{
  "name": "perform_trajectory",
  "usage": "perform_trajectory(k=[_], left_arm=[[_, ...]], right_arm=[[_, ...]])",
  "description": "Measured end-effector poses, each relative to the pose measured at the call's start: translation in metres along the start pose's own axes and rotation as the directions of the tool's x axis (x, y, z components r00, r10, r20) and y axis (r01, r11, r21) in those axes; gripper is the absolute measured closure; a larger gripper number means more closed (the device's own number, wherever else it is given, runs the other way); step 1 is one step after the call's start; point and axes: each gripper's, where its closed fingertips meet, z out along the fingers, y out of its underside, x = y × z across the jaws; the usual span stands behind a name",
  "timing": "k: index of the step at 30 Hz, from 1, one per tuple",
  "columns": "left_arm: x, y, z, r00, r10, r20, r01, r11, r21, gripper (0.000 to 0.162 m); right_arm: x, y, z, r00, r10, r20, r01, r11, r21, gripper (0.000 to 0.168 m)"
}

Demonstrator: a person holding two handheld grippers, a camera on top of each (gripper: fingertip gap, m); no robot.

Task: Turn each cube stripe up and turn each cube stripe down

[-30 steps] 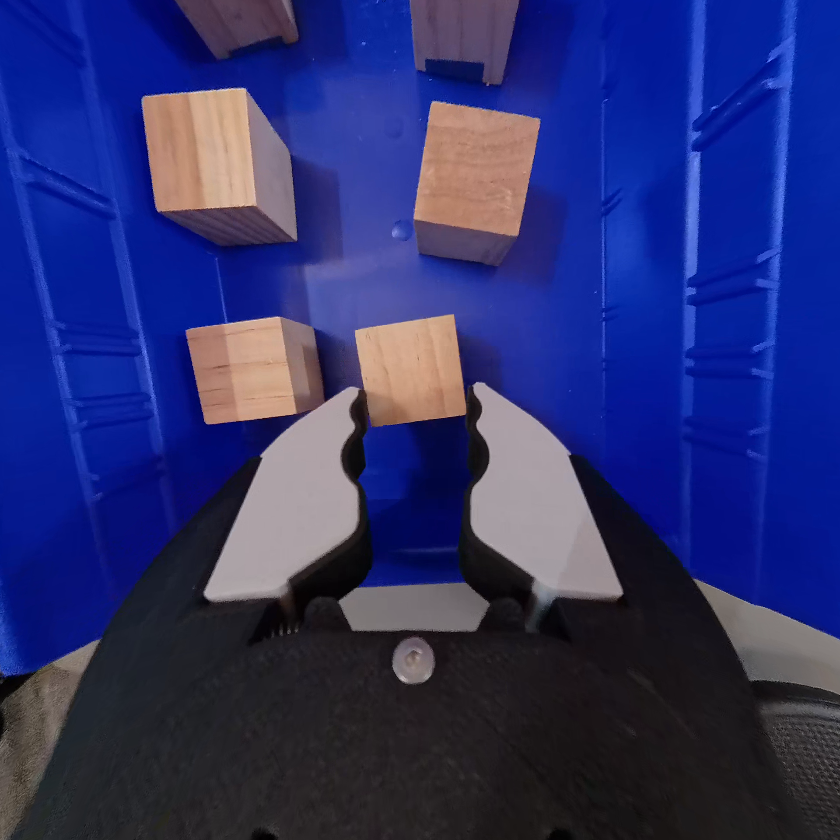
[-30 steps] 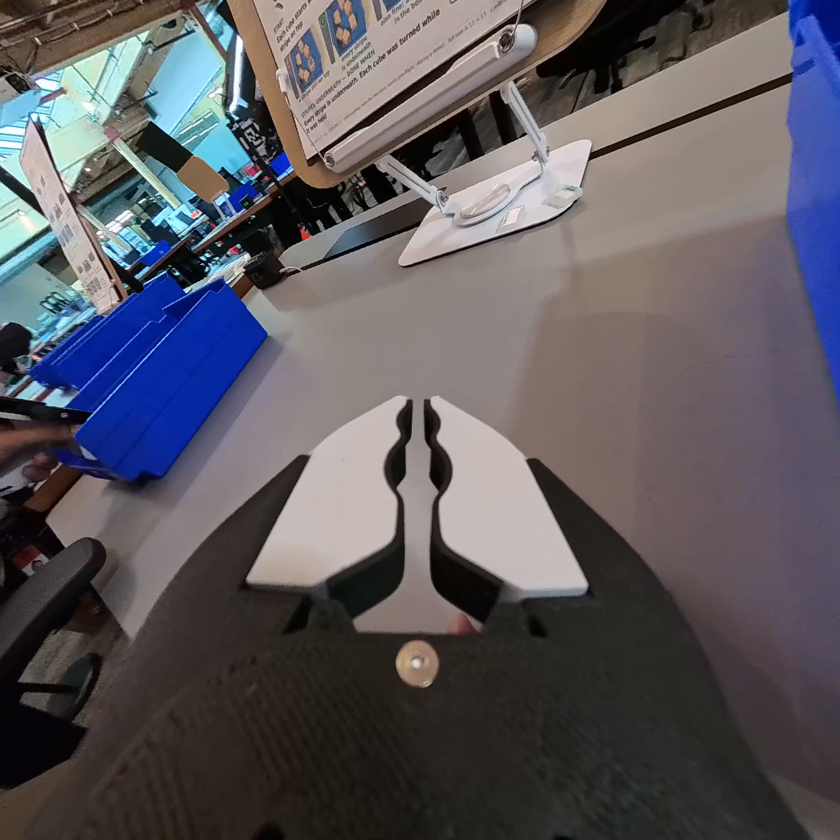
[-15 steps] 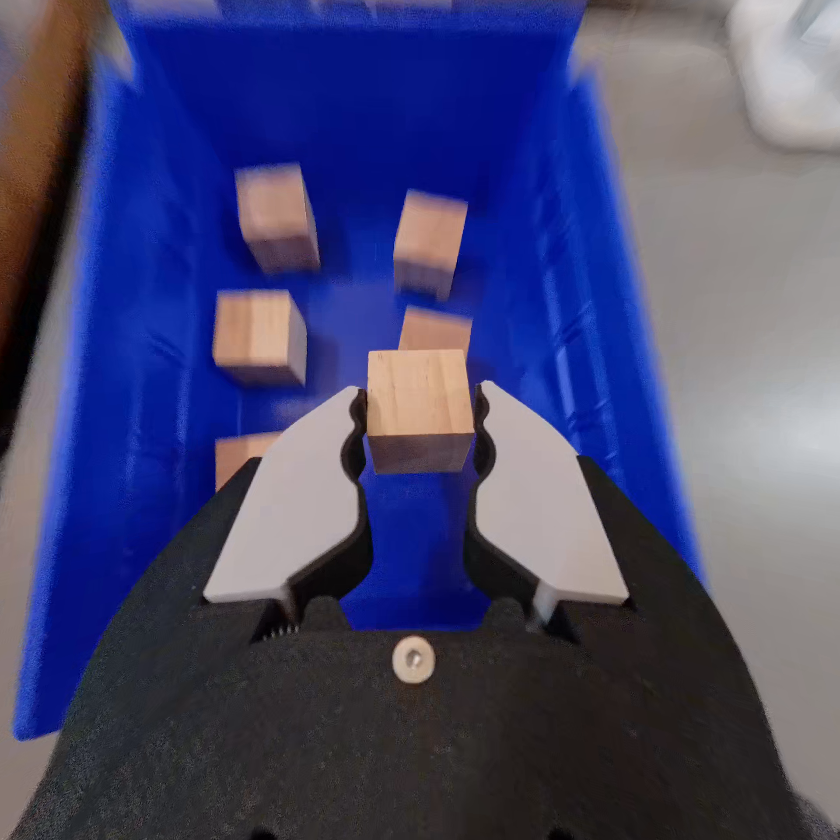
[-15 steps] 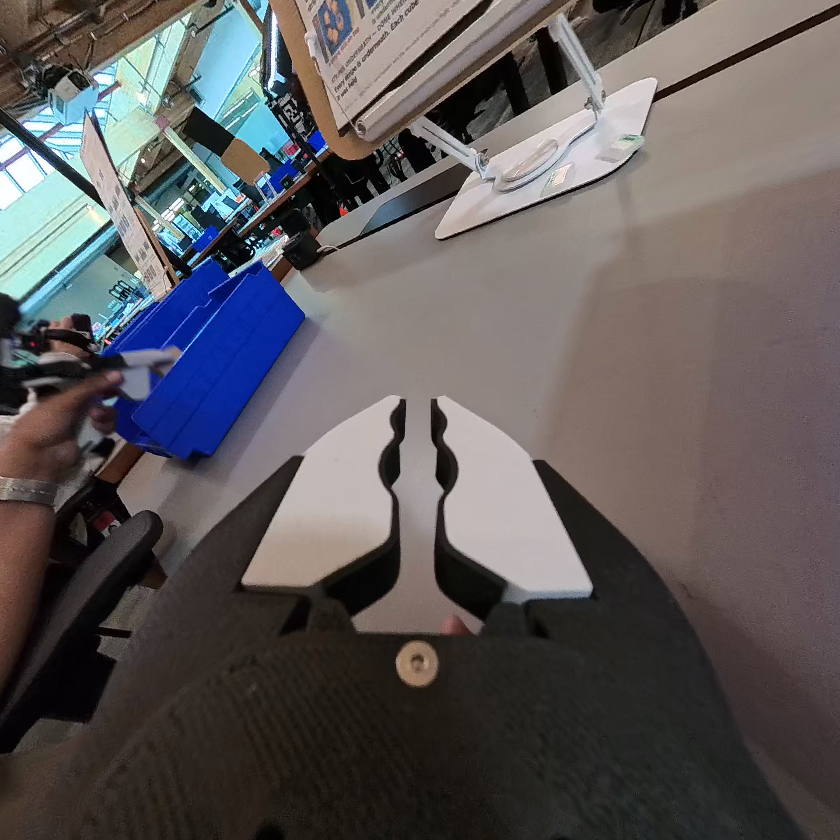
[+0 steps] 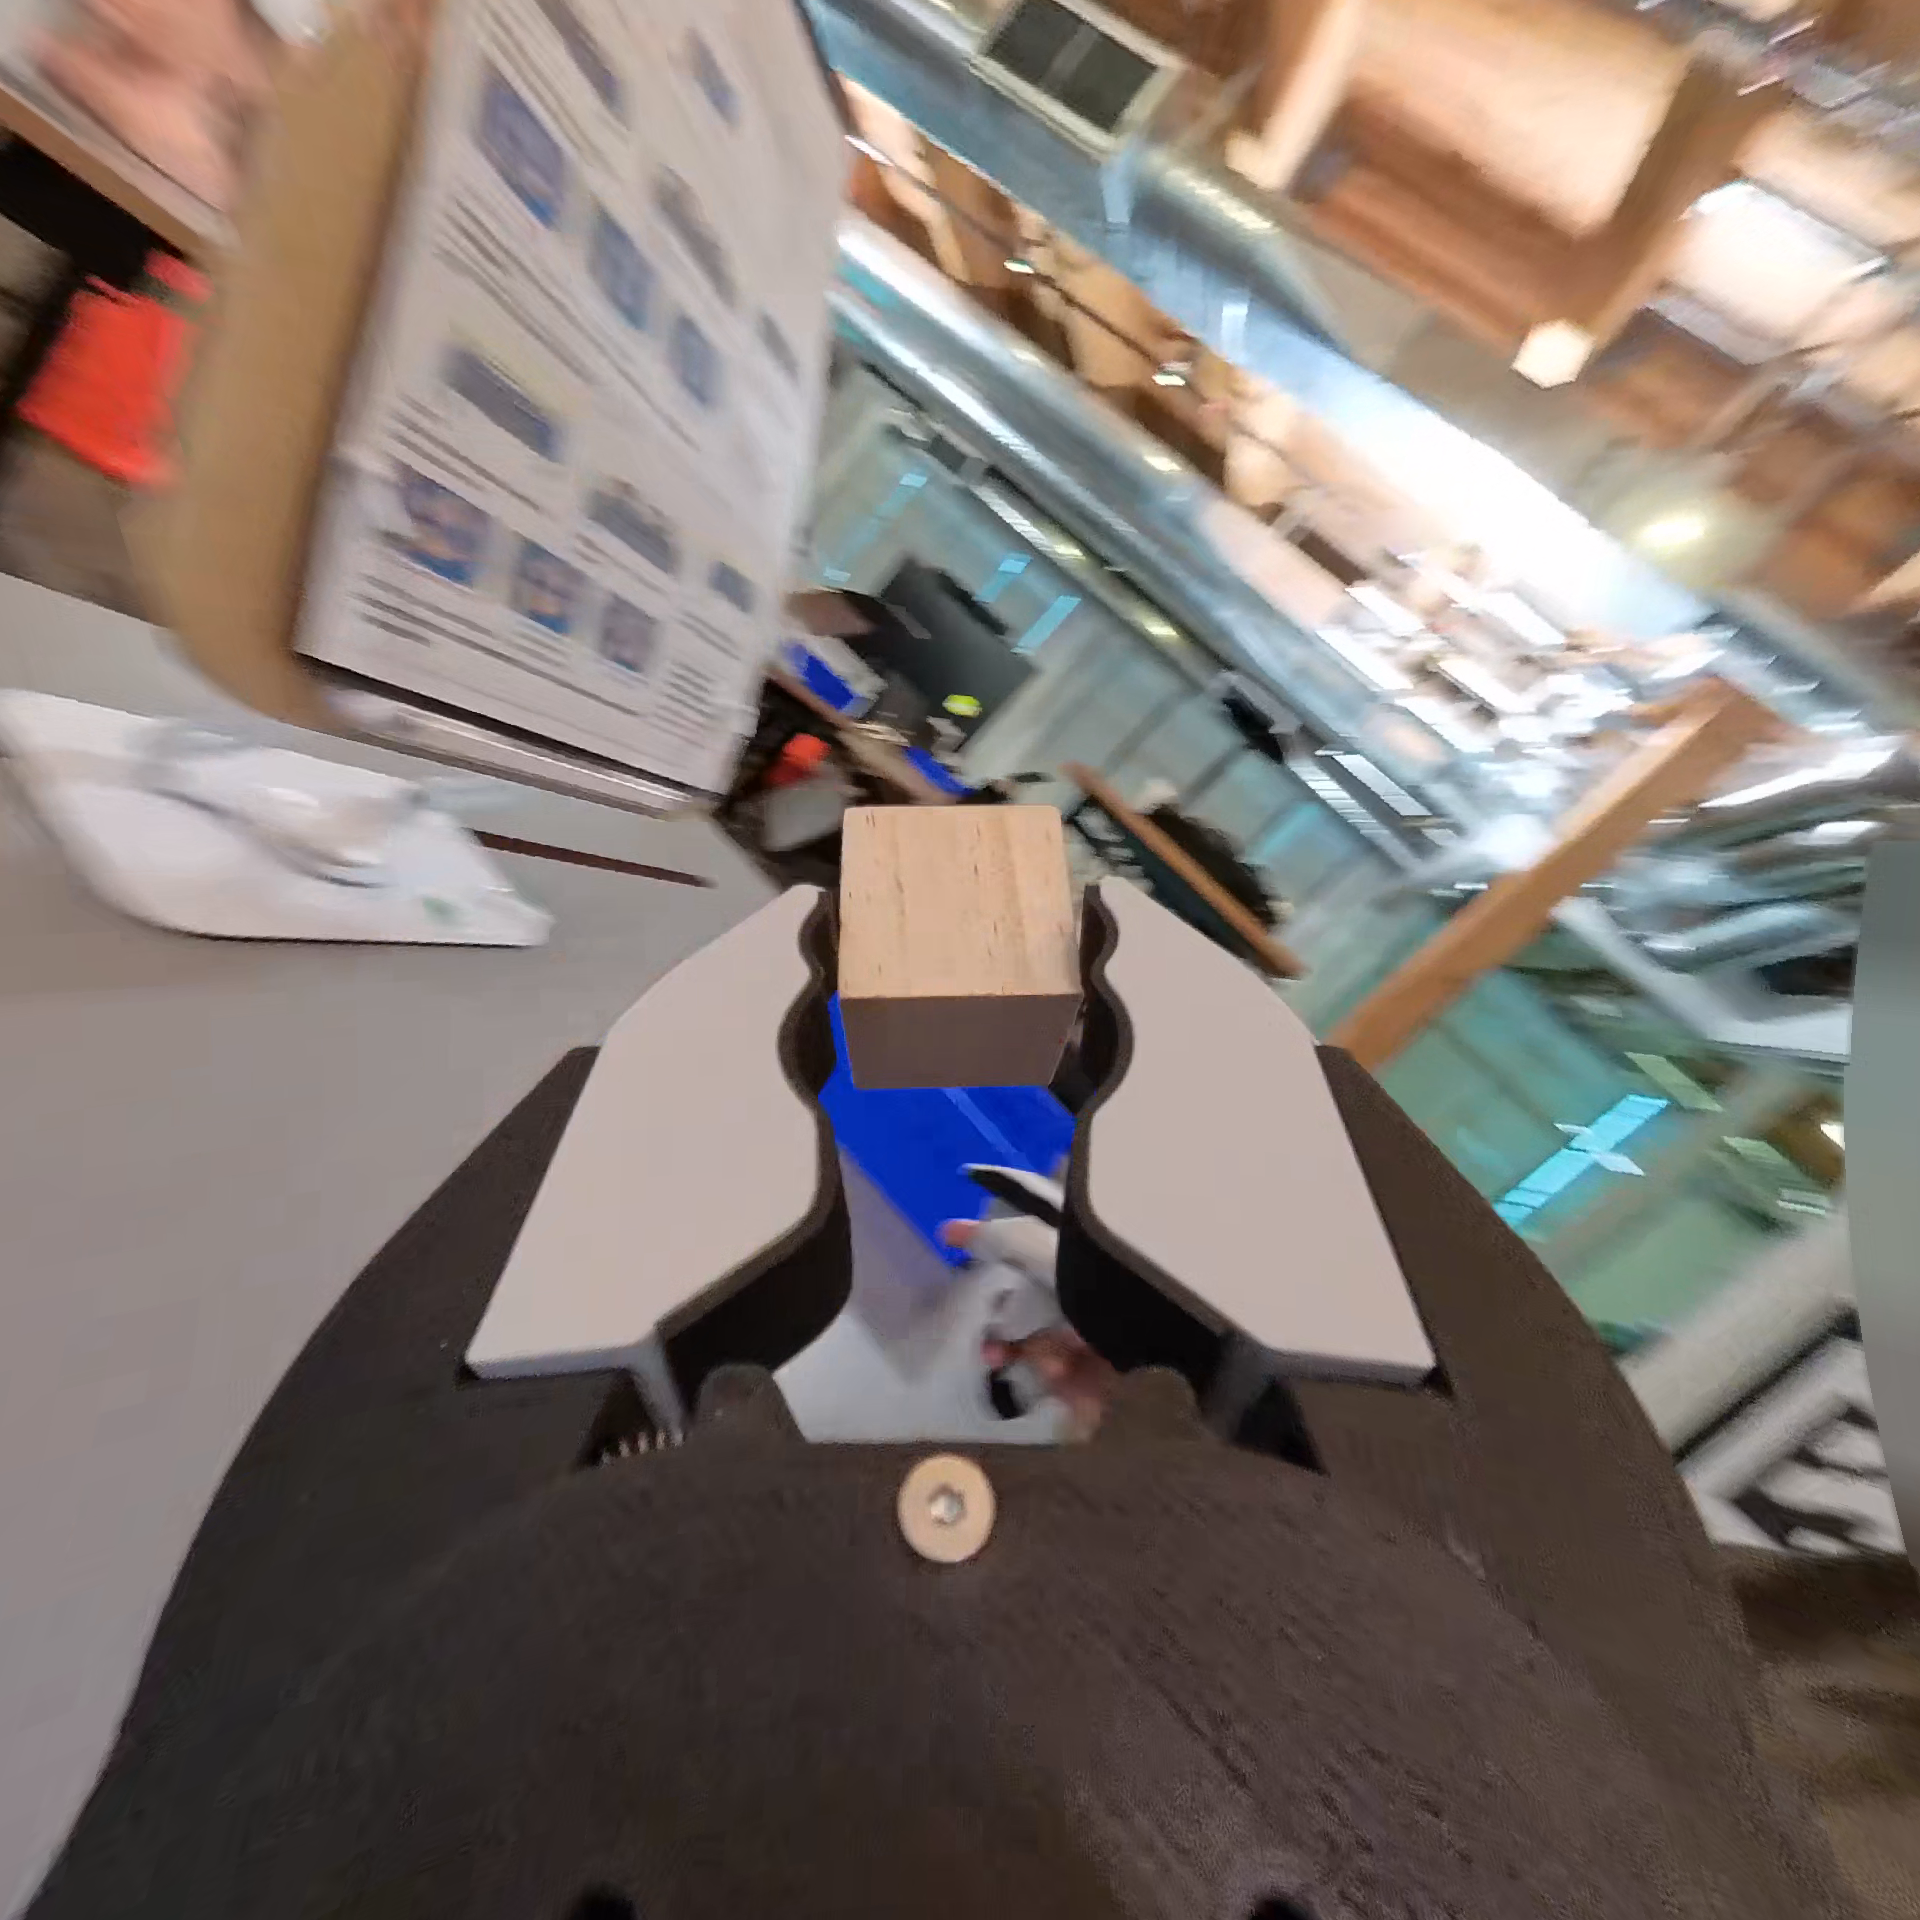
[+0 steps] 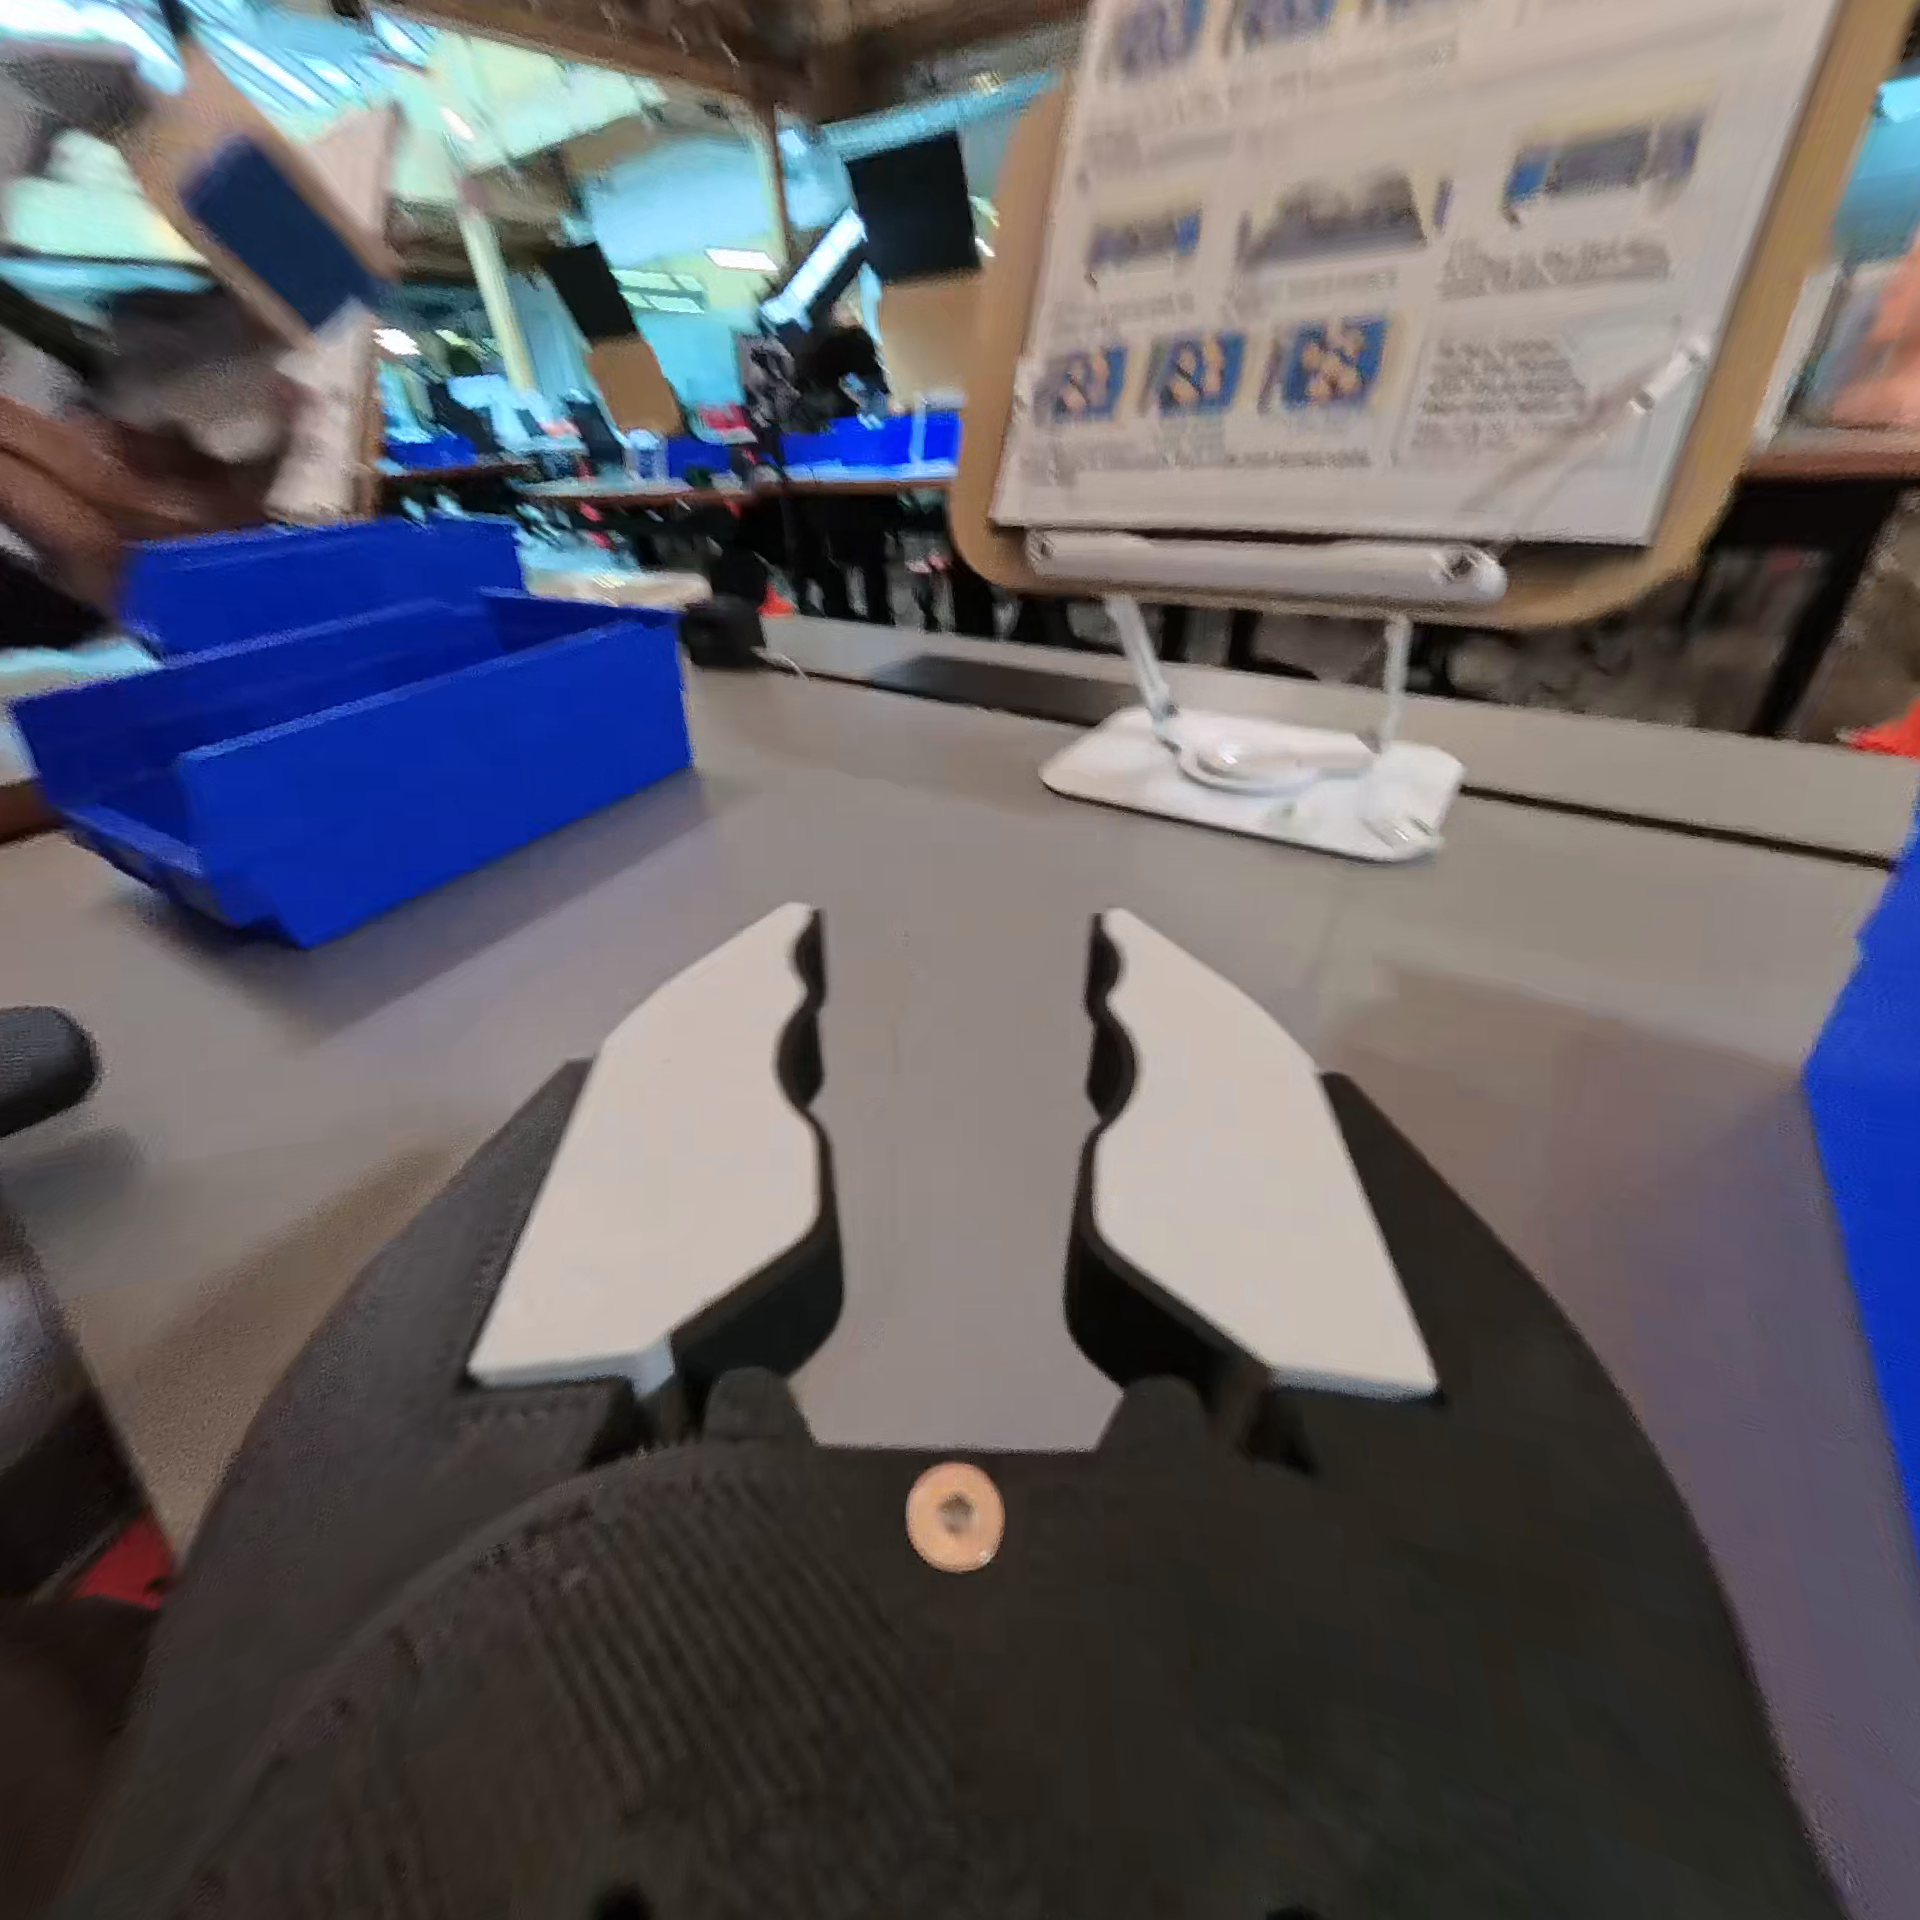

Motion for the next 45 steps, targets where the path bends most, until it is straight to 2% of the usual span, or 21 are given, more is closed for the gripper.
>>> perform_trajectory(k=[2, 5, 8, 12, 13, 15, 17, 20, 23, 27, 29, 31, 38, 40, 42, 45], left_arm=[[0.015, 0.023, 0.028, 0.979, -0.138, -0.149, 0.136, 0.990, -0.027, 0.115], [0.022, 0.063, 0.063, 0.881, -0.368, -0.297, 0.350, 0.930, -0.112, 0.115], [0.017, 0.107, 0.086, 0.799, -0.506, -0.324, 0.469, 0.862, -0.190, 0.115], [0.015, 0.153, 0.102, 0.746, -0.577, -0.332, 0.522, 0.816, -0.247, 0.115], [0.015, 0.160, 0.104, 0.738, -0.584, -0.337, 0.527, 0.811, -0.254, 0.115], [0.018, 0.168, 0.106, 0.742, -0.567, -0.358, 0.507, 0.824, -0.255, 0.115], [0.023, 0.171, 0.106, 0.763, -0.518, -0.387, 0.457, 0.856, -0.243, 0.115], [0.033, 0.176, 0.104, 0.800, -0.434, -0.414, 0.367, 0.900, -0.234, 0.115], [0.040, 0.180, 0.104, 0.822, -0.370, -0.433, 0.303, 0.928, -0.218, 0.115], [0.043, 0.190, 0.108, 0.836, -0.343, -0.428, 0.269, 0.936, -0.225, 0.115], [0.045, 0.198, 0.110, 0.837, -0.342, -0.428, 0.259, 0.935, -0.241, 0.116], [0.047, 0.204, 0.113, 0.839, -0.342, -0.423, 0.252, 0.933, -0.255, 0.116], [0.045, 0.208, 0.113, 0.855, -0.315, -0.412, 0.221, 0.940, -0.260, 0.117], [0.042, 0.208, 0.114, 0.868, -0.302, -0.395, 0.216, 0.944, -0.249, 0.111], [0.039, 0.206, 0.114, 0.871, -0.312, -0.380, 0.235, 0.943, -0.236, 0.104], [0.033, 0.202, 0.114, 0.866, -0.341, -0.366, 0.276, 0.936, -0.220, 0.104]], right_arm=[[-0.021, -0.009, -0.001, 0.995, 0.019, 0.098, -0.023, 0.999, 0.044, 0.110], [-0.036, -0.017, -0.003, 0.983, 0.049, 0.178, -0.065, 0.995, 0.081, 0.104], [-0.038, -0.024, -0.006, 0.988, -0.049, 0.145, 0.028, 0.989, 0.144, 0.101], [-0.039, -0.028, -0.007, 0.988, -0.139, 0.068, 0.125, 0.974, 0.189, 0.097], [-0.040, -0.027, -0.006, 0.992, -0.109, 0.069, 0.095, 0.978, 0.185, 0.098], [-0.046, -0.025, -0.004, 0.986, 0.091, 0.143, -0.114, 0.980, 0.163, 0.096], [-0.051, -0.027, -0.003, 0.906, 0.346, 0.245, -0.385, 0.914, 0.132, 0.097], [-0.053, -0.033, -0.005, 0.746, 0.570, 0.345, -0.634, 0.767, 0.103, 0.103], [-0.055, -0.035, -0.006, 0.632, 0.660, 0.407, -0.741, 0.668, 0.068, 0.106], [-0.061, -0.033, -0.004, 0.589, 0.684, 0.430, -0.768, 0.640, 0.032, 0.107], [-0.062, -0.031, -0.003, 0.584, 0.693, 0.423, -0.773, 0.633, 0.030, 0.111], [-0.062, -0.032, -0.004, 0.589, 0.684, 0.431, -0.770, 0.636, 0.044, 0.127], [-0.051, -0.035, -0.005, 0.611, 0.667, 0.427, -0.751, 0.659, 0.045, 0.128], [-0.042, -0.043, -0.009, 0.631, 0.649, 0.424, -0.739, 0.669, 0.076, 0.128], [-0.026, -0.056, -0.016, 0.697, 0.597, 0.397, -0.685, 0.719, 0.122, 0.128], [0.023, -0.087, -0.032, 0.834, 0.487, 0.262, -0.546, 0.798, 0.255, 0.128]])
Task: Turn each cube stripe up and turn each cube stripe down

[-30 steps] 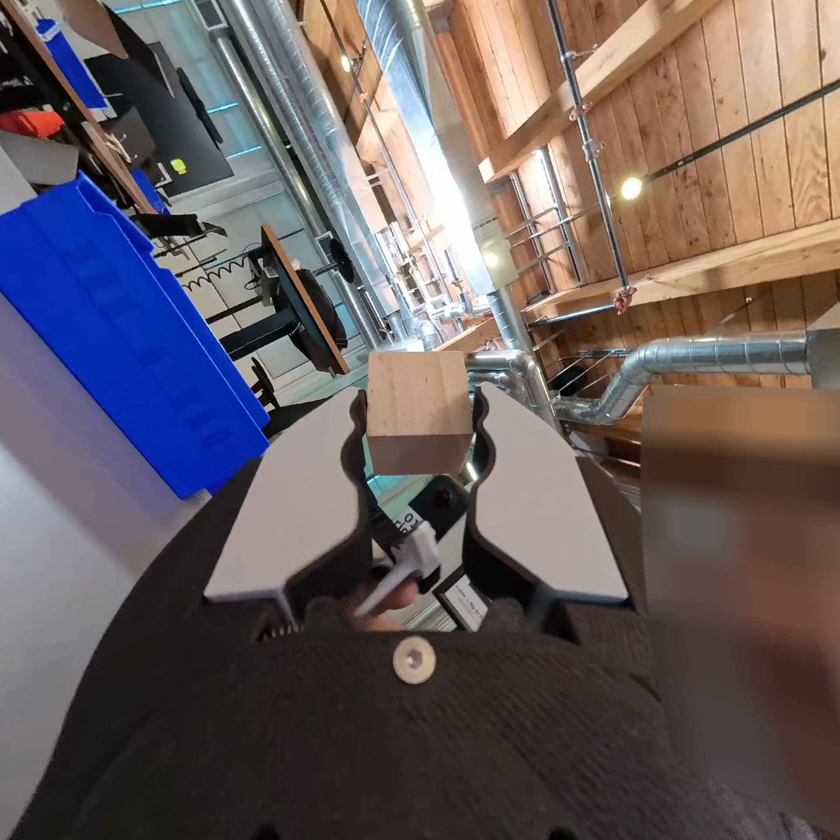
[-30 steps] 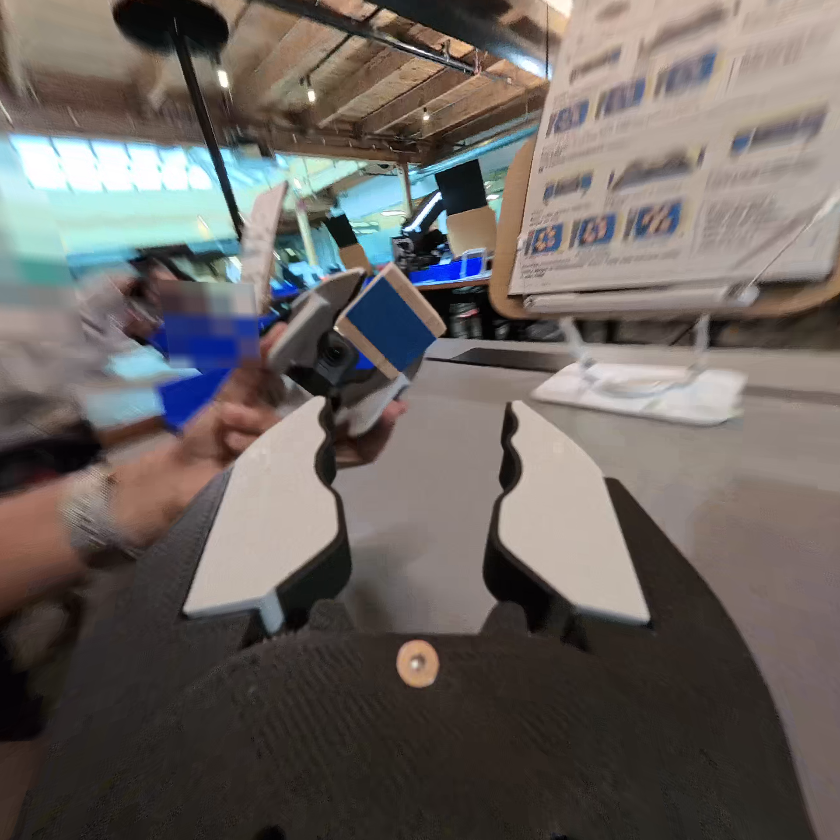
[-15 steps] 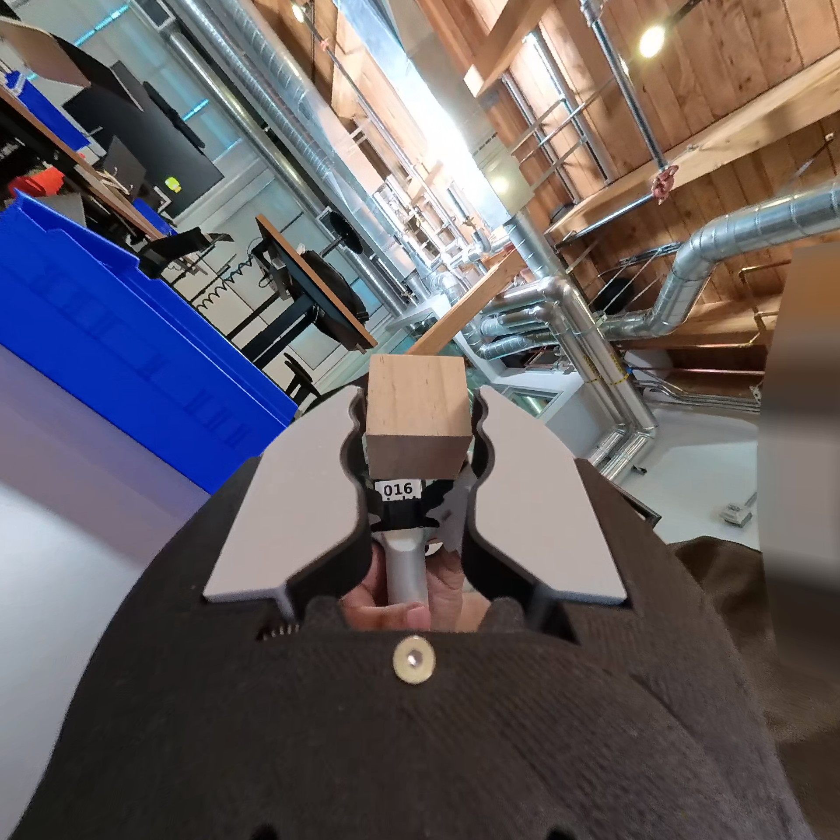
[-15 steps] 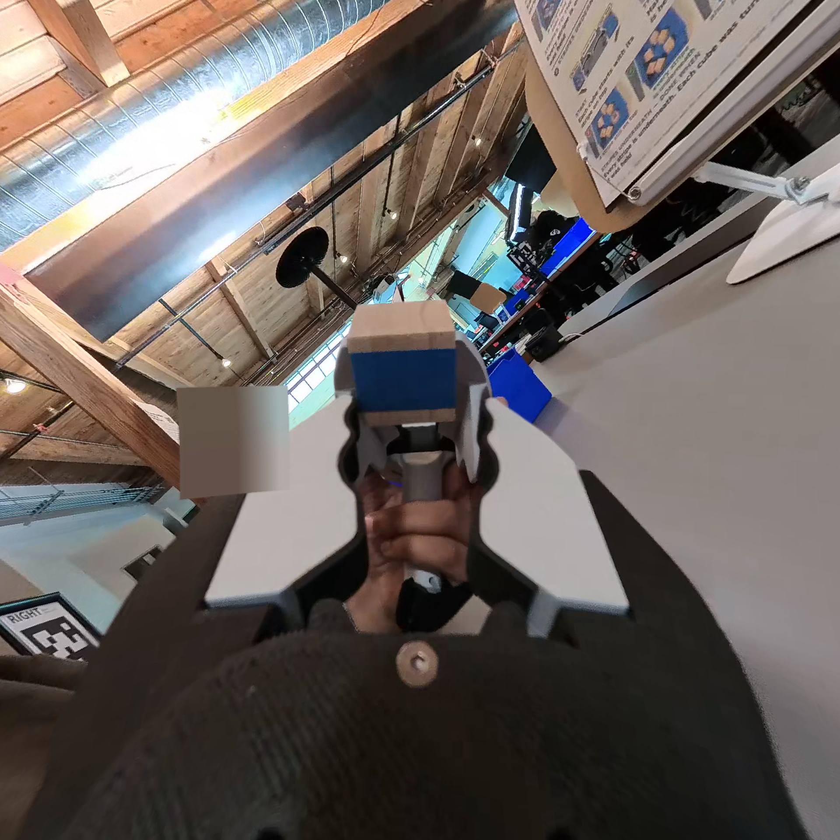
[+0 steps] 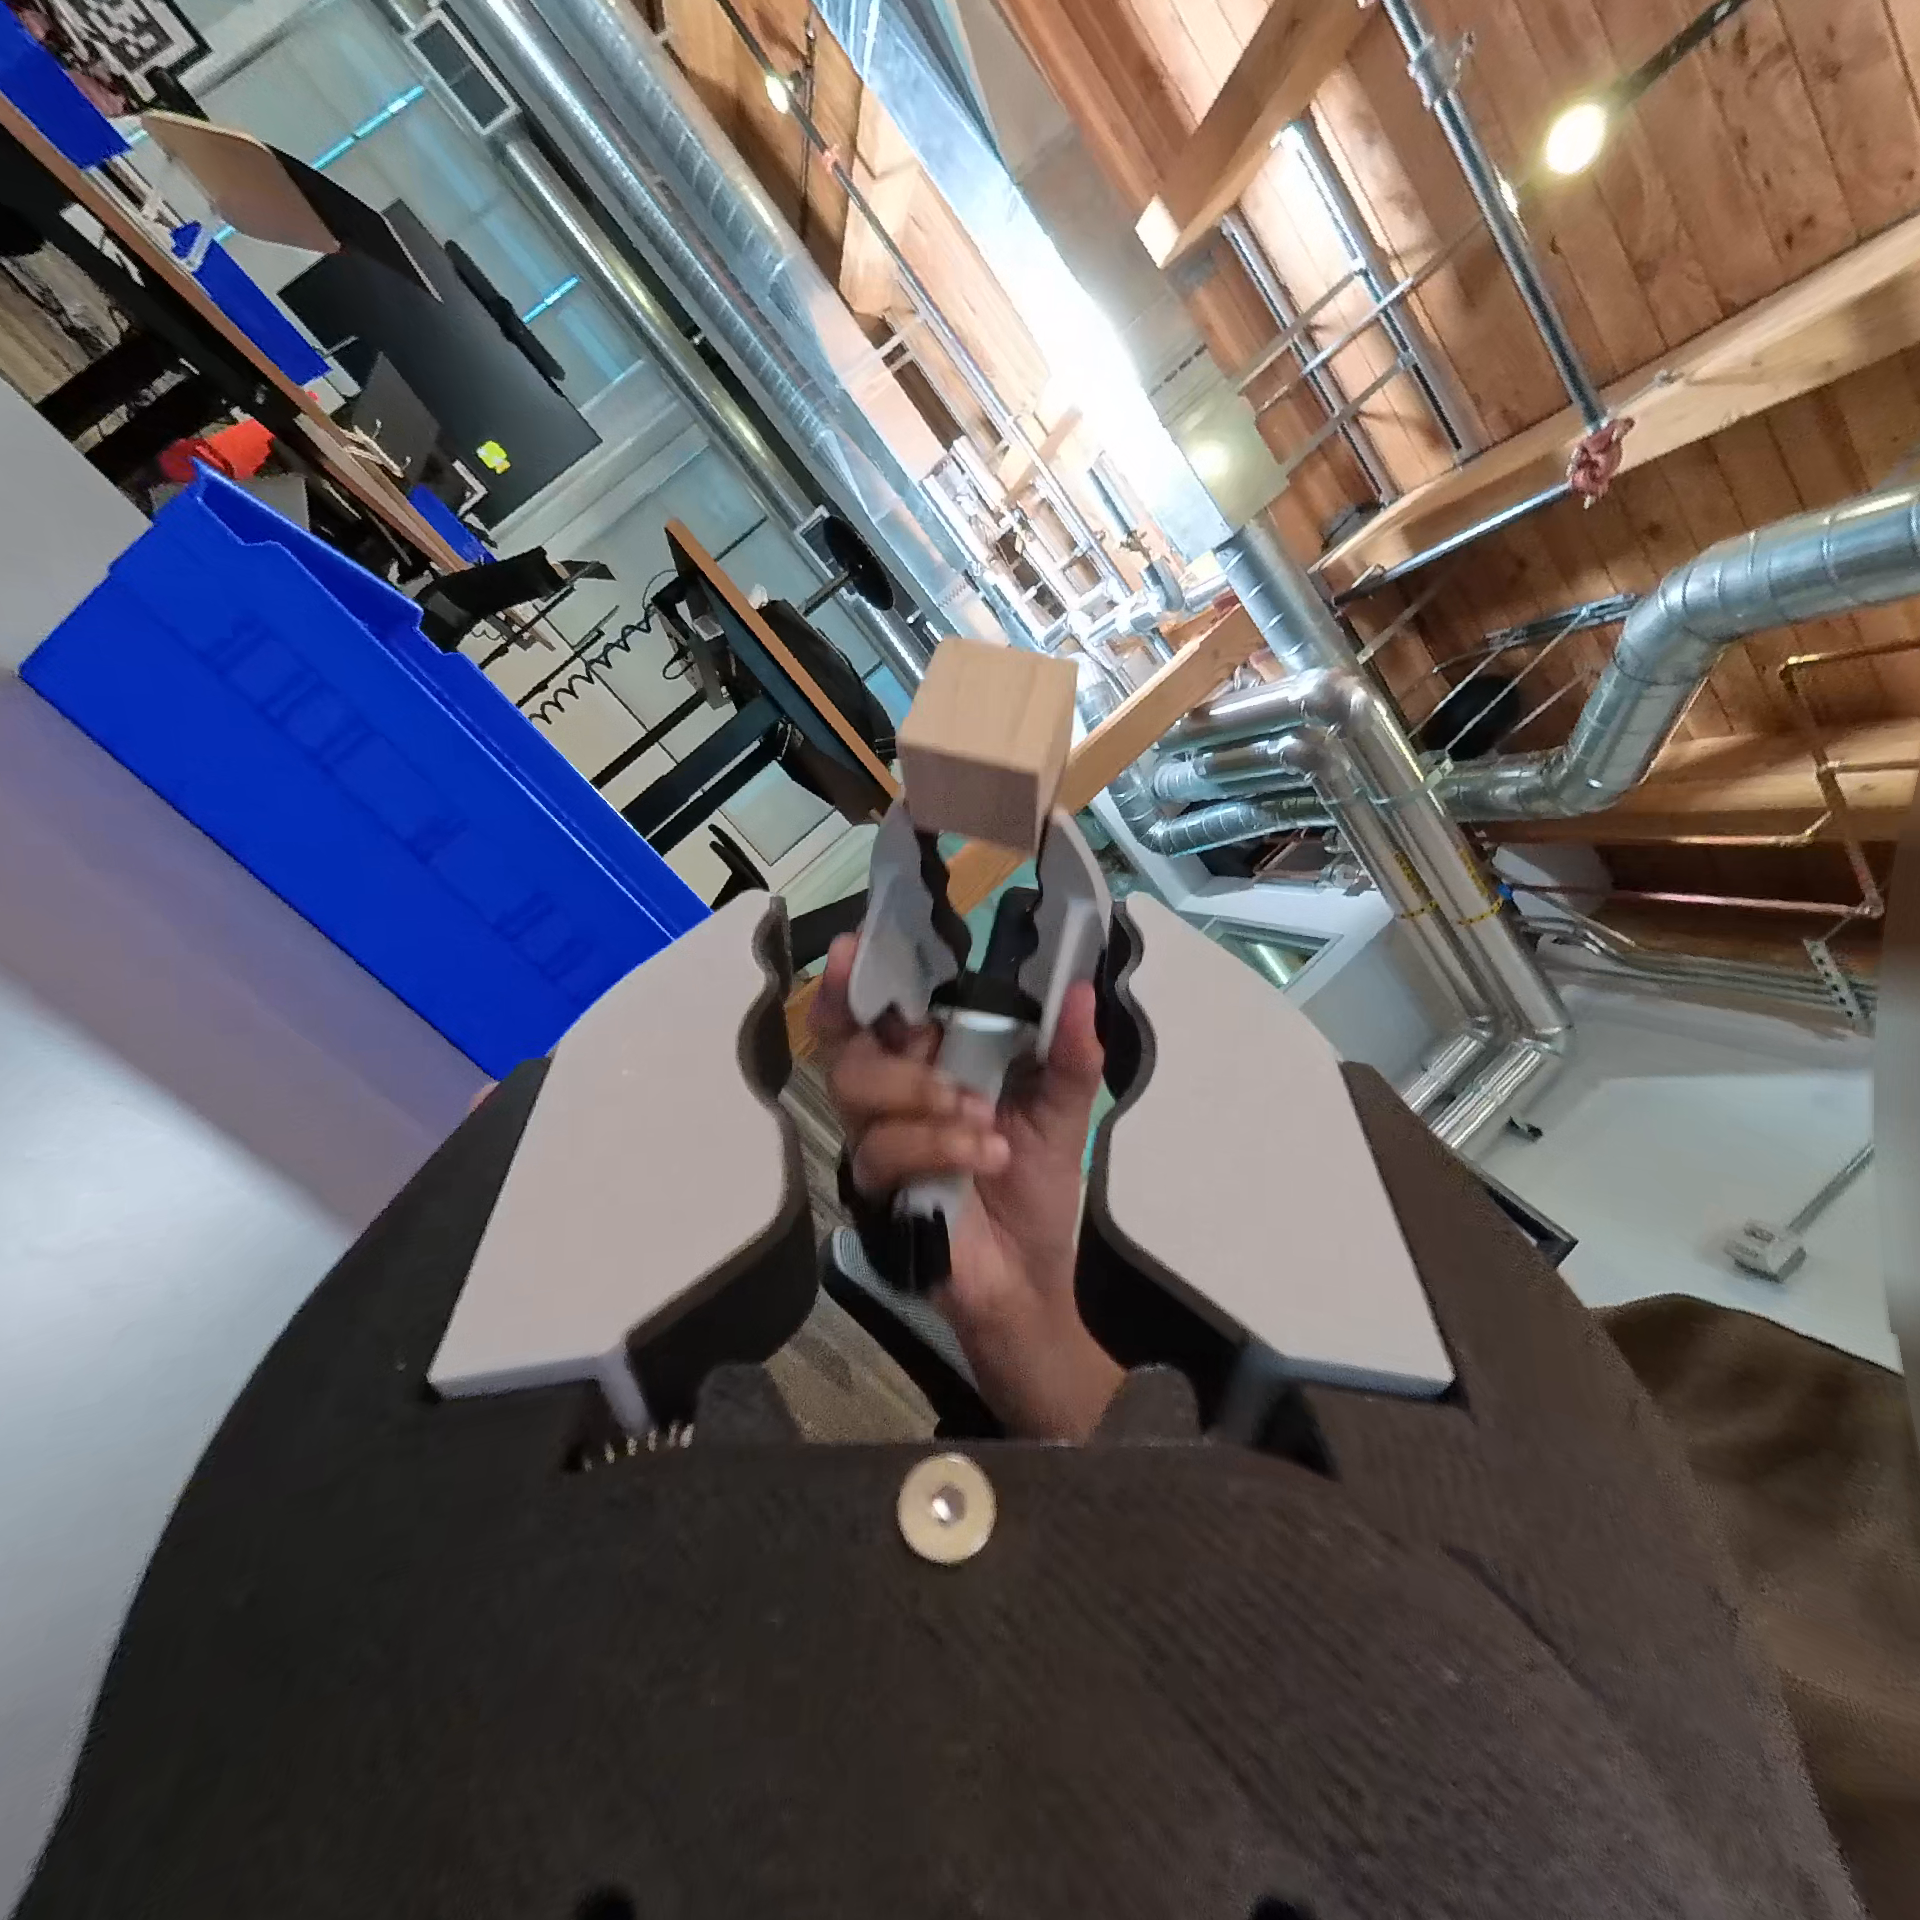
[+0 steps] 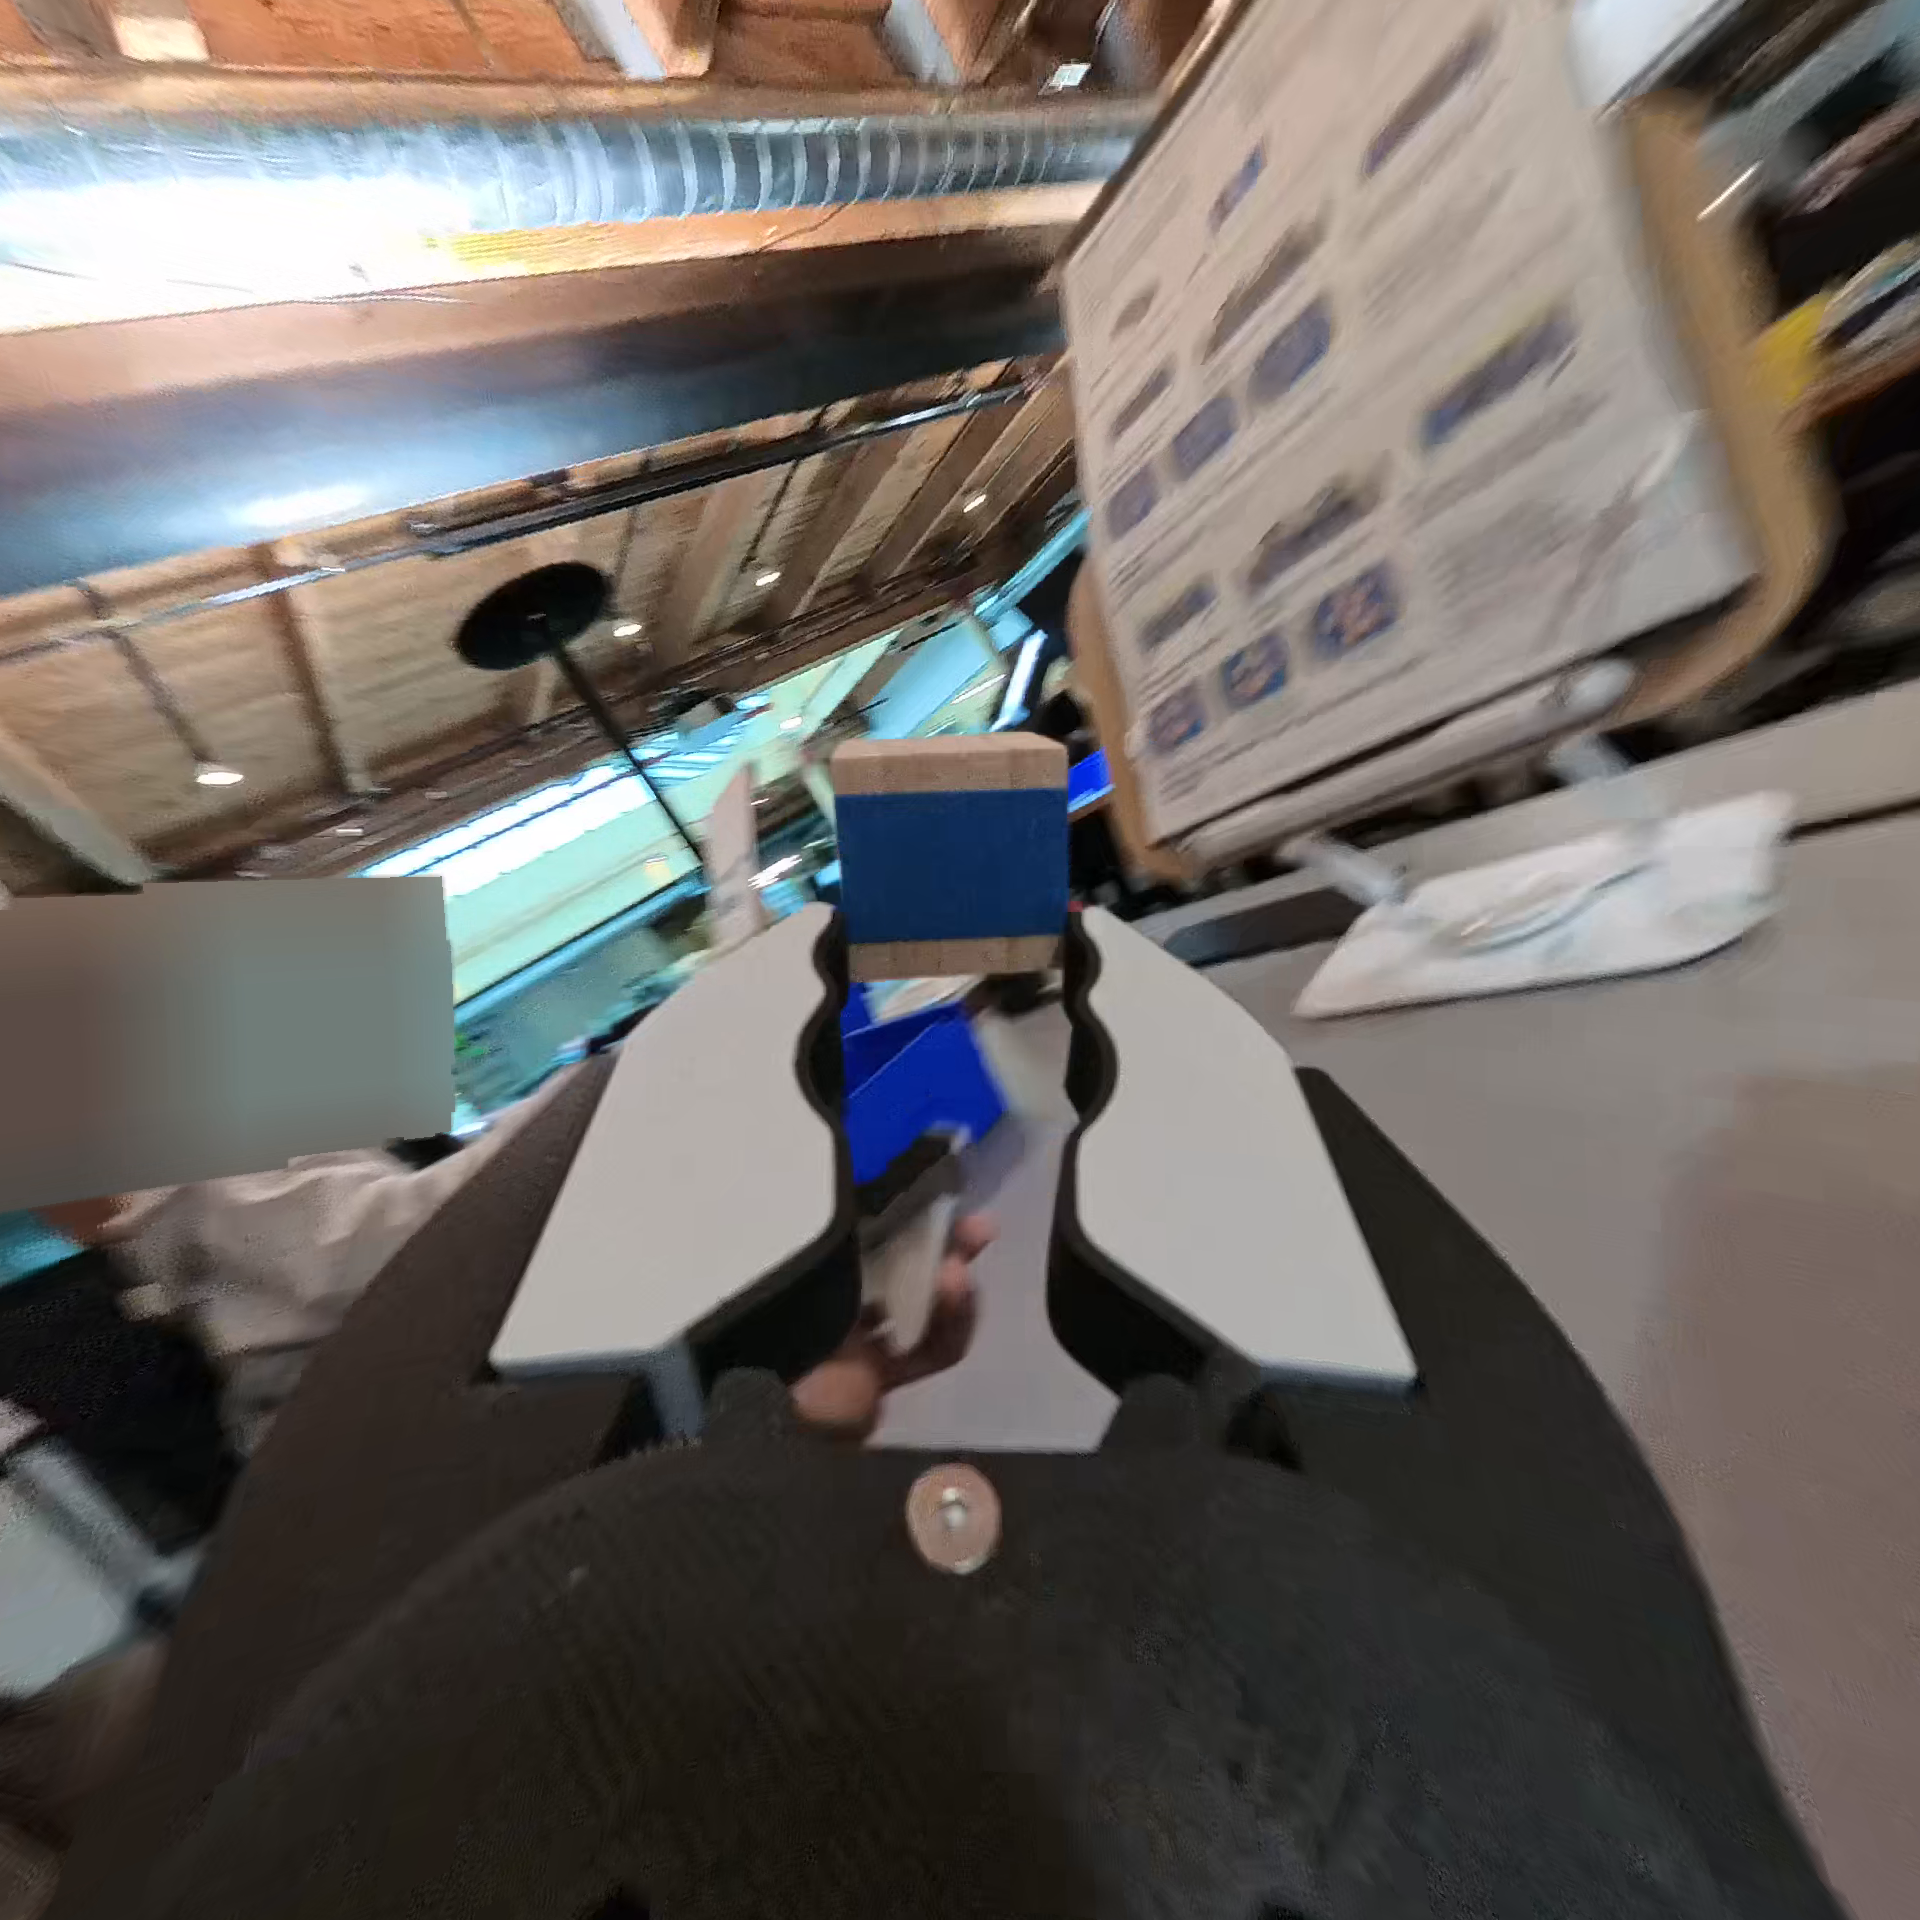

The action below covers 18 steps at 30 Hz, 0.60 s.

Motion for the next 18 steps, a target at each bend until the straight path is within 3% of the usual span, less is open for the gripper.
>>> perform_trajectory(k=[2, 4, 6, 8, 10, 18], left_arm=[[-0.003, -0.001, -0.002, 1.000, -0.017, 0.006, 0.017, 1.000, 0.009, 0.104], [-0.007, -0.001, -0.002, 0.999, -0.032, 0.011, 0.031, 0.999, 0.010, 0.104], [-0.010, -0.001, -0.003, 0.999, -0.048, 0.015, 0.048, 0.999, 0.016, 0.104], [-0.012, 0.000, -0.005, 0.998, -0.054, 0.023, 0.053, 0.998, 0.017, 0.104], [-0.014, 0.003, -0.008, 0.998, -0.045, 0.043, 0.045, 0.999, 0.008, 0.104], [-0.005, 0.002, -0.031, 0.997, -0.040, 0.070, 0.037, 0.998, 0.047, 0.106]], right_arm=[[0.022, -0.044, -0.005, 0.986, -0.124, -0.109, 0.127, 0.992, 0.020, 0.128], [0.061, -0.082, -0.009, 0.907, -0.320, -0.275, 0.315, 0.947, -0.062, 0.128], [0.118, -0.115, -0.020, 0.737, -0.485, -0.470, 0.450, 0.872, -0.194, 0.128], [0.179, -0.130, -0.039, 0.566, -0.554, -0.611, 0.435, 0.830, -0.349, 0.127], [0.226, -0.124, -0.054, 0.483, -0.561, -0.673, 0.364, 0.827, -0.428, 0.127], [0.312, -0.050, -0.049, 0.509, -0.620, -0.596, 0.114, 0.735, -0.668, 0.127]])
